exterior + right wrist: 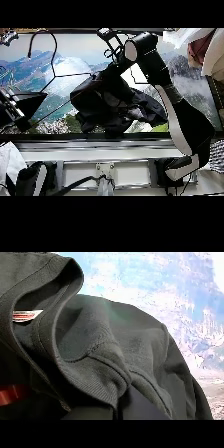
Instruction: Fold the clothes and pants, and hang the long-sleeved shirts on hangers.
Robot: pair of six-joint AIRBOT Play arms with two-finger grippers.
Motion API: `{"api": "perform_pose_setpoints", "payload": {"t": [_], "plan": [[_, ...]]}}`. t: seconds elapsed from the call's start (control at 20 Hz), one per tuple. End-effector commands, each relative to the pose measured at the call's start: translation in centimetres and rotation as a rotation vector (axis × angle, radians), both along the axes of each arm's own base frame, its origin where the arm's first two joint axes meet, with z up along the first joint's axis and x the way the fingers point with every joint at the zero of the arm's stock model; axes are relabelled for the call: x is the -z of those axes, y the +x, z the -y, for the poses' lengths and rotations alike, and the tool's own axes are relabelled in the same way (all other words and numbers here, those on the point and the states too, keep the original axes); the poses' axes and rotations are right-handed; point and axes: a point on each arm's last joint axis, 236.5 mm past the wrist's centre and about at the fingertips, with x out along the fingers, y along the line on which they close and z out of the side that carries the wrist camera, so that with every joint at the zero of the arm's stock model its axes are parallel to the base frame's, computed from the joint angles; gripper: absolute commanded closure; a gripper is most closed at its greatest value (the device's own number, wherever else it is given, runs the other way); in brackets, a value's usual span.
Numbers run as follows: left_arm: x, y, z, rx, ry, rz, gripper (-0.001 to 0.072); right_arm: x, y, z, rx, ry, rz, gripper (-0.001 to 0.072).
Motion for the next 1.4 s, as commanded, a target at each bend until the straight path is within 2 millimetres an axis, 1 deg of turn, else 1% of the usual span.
{"api": "perform_pose_setpoints", "payload": {"t": [0.0, 0.1, 0.3, 0.5, 0.6, 0.75, 0.8, 0.85, 0.95, 1.0, 1.05, 1.1, 1.2, 1.25, 1.35], "plan": [[0.9, 0.5, 0.5, 0.035, -0.009, -0.045, 0.0699, -0.1, 0.0, 0.0, 0.0, 0.001, 0.0, 0.0685], [1.1, 1.2, 0.5, 0.048, -0.019, -0.055, 0.0697, 0.0, -0.1, 0.0, -0.001, 0.0, -0.003, 0.0685], [1.4, 3.1, -0.1, 0.028, -0.019, -0.044, 0.0697, 0.0, -0.3, -0.2, -0.004, 0.006, -0.011, 0.0685], [1.5, 4.1, -0.2, 0.039, -0.007, -0.014, 0.0697, 0.0, -0.4, -0.3, -0.006, 0.01, -0.013, 0.0685], [1.8, 4.3, 0.4, 0.066, -0.015, -0.023, 0.0697, 0.0, -0.3, -0.3, -0.006, 0.01, -0.013, 0.0685], [3.3, 5.0, 1.9, 0.132, -0.015, -0.062, 0.0698, 0.0, -0.4, -0.3, -0.006, 0.011, -0.015, 0.0685], [3.7, 5.9, 2.2, 0.137, -0.012, -0.059, 0.0697, 0.0, -0.6, -0.4, -0.005, 0.015, -0.023, 0.0685], [4.1, 7.2, 2.2, 0.12, -0.013, -0.052, 0.0697, 0.1, -0.7, -0.3, 0.004, 0.017, -0.031, 0.0685], [5.2, 10.1, 1.7, 0.067, -0.021, -0.056, 0.0698, 0.4, -1.5, -0.2, 0.005, 0.011, -0.068, 0.0684], [6.1, 11.2, 1.6, 0.054, -0.025, -0.077, 0.0699, 0.5, -1.9, -0.1, 0.002, 0.004, -0.086, 0.0683], [7.2, 11.8, 1.7, 0.067, -0.03, -0.103, 0.0699, 0.6, -2.2, 0.1, 0.001, -0.002, -0.098, 0.0683], [7.8, 12.0, 2.3, 0.108, -0.048, -0.12, 0.0699, 0.6, -2.4, 0.2, 0.0, -0.007, -0.104, 0.0683], [8.1, 12.2, 3.9, 0.202, -0.134, -0.137, 0.0699, 0.2, -2.5, 0.3, 0.0, -0.004, -0.098, 0.0683], [8.2, 12.6, 4.4, 0.234, -0.182, -0.143, 0.07, 0.0, -2.5, 0.3, 0.0, -0.003, -0.094, 0.0683], [9.0, 13.7, 5.1, 0.276, -0.274, -0.172, 0.0699, -0.6, -2.7, 0.4, 0.0, 0.003, -0.085, 0.0683]]}}
